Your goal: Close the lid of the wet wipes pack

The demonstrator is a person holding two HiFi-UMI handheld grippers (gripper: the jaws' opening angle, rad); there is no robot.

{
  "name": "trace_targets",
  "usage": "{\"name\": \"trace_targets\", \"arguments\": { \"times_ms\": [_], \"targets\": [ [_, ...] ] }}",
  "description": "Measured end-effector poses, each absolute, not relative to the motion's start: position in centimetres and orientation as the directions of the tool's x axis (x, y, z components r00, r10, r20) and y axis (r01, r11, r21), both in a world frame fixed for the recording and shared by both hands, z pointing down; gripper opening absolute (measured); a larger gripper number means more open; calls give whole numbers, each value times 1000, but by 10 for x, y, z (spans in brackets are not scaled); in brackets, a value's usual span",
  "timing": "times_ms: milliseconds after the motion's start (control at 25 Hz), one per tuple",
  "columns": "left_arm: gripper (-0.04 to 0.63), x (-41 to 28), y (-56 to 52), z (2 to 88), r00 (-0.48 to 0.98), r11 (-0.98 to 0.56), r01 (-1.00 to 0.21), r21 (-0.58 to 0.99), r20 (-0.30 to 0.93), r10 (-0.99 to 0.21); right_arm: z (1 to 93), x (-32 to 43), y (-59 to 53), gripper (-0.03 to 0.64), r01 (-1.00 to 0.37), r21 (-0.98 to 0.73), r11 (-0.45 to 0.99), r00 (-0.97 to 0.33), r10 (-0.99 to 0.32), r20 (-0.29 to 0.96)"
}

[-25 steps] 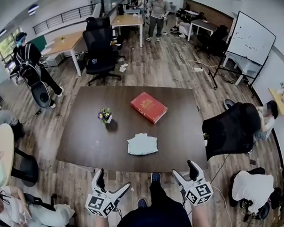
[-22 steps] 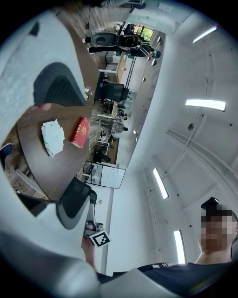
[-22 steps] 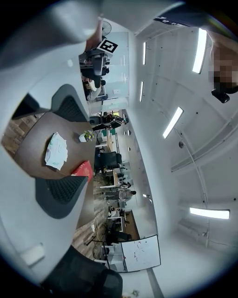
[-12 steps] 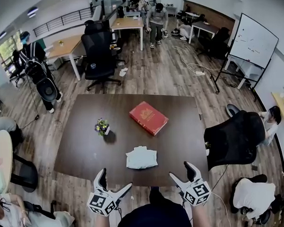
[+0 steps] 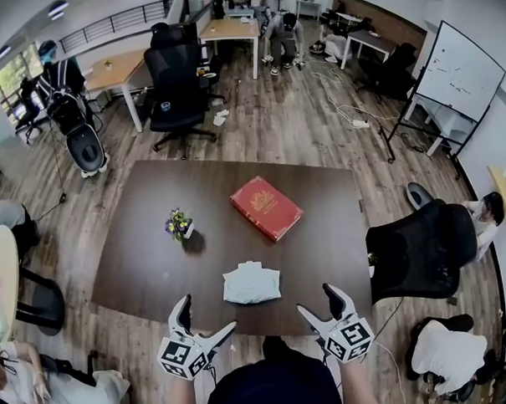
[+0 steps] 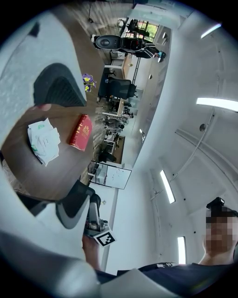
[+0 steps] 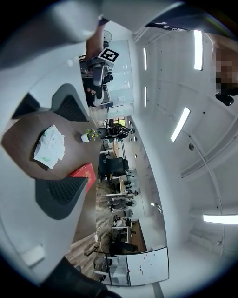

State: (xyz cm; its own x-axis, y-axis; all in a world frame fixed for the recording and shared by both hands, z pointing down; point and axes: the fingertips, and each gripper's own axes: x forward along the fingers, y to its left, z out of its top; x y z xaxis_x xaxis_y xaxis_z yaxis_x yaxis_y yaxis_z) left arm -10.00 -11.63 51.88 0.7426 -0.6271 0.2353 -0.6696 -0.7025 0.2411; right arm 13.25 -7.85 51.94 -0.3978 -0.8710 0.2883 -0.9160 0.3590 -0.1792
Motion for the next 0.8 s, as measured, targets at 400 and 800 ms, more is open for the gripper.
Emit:
{"name": "trace_targets", "arguments": {
  "times_ms": [400, 800],
  "targets": [
    [572, -87, -143, 549, 732, -699, -676, 232, 320, -602, 543, 134, -106, 416, -902, -204, 379, -430, -825, 367],
    [571, -64, -177, 611, 696, -688, -694, 213, 446, -563, 571, 130, -141, 420, -862, -243, 444, -506, -755, 416]
  ]
}}
